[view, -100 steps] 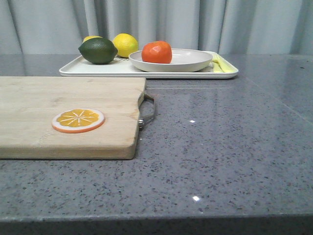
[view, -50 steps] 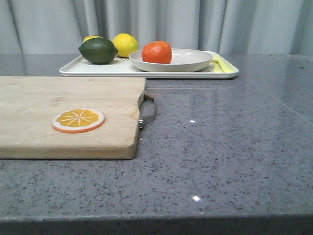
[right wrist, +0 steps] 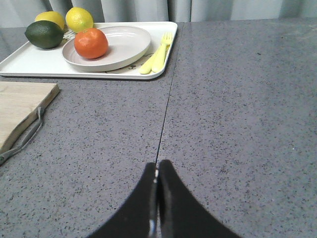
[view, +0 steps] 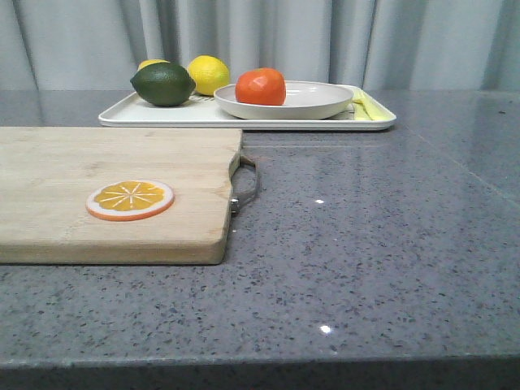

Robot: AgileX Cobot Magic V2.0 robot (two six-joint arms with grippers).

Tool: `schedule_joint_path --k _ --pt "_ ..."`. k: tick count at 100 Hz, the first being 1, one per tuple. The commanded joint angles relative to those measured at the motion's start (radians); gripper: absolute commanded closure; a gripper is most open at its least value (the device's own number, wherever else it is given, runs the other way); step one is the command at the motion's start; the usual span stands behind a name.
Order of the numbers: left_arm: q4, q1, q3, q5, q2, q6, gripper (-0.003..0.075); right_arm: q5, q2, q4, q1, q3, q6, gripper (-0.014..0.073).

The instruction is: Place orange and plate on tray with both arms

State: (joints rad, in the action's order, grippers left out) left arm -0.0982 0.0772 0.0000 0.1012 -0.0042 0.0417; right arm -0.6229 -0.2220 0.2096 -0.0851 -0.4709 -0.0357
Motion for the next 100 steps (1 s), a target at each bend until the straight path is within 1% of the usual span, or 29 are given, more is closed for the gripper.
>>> schedule_joint_path --k 1,12,21,30,44,60,77,93,96,100 --pt "-0.011 0.001 0.023 -0.074 -0.030 0.001 0.0739 0.080 -0.008 0.003 0.006 -0.027 -0.010 0.0662" --pt "-0.011 0.001 0.023 -0.074 -0.030 0.001 0.0739 0.098 -0.008 0.002 0.006 -0.016 -0.010 0.0662" --pt "-0.011 0.001 0.023 -0.074 -0.030 0.001 0.0739 0.159 0.003 -0.013 0.007 0.022 -0.010 0.0662" --pt "-0.011 0.001 0.023 -0.074 -0.030 0.001 0.0739 0.289 0.035 -0.067 0.007 0.087 -0.009 0.0662" --pt "-0.011 0.001 0.023 -0.074 -0.030 0.001 0.0739 0.476 0.099 -0.071 0.008 0.199 -0.008 0.0662" --pt "-0.011 0.001 0.023 -0.074 -0.030 0.001 0.0739 0.623 0.157 -0.141 0.031 0.314 0.006 0.0662" --pt "-0.011 0.001 0.023 -0.074 -0.030 0.001 0.0739 0.650 0.211 -0.200 0.076 0.406 0.109 0.0662" --pt "-0.011 0.001 0.023 -0.074 -0.030 0.001 0.0739 0.687 0.253 -0.200 0.088 0.502 0.116 0.0662" --pt "-0.011 0.001 0.023 -0.074 -0.030 0.001 0.0739 0.660 0.253 -0.200 0.088 0.499 0.116 0.0662" --pt "-0.011 0.001 0.023 -0.074 -0.030 0.001 0.0739 0.658 0.253 -0.200 0.088 0.498 0.116 0.0662"
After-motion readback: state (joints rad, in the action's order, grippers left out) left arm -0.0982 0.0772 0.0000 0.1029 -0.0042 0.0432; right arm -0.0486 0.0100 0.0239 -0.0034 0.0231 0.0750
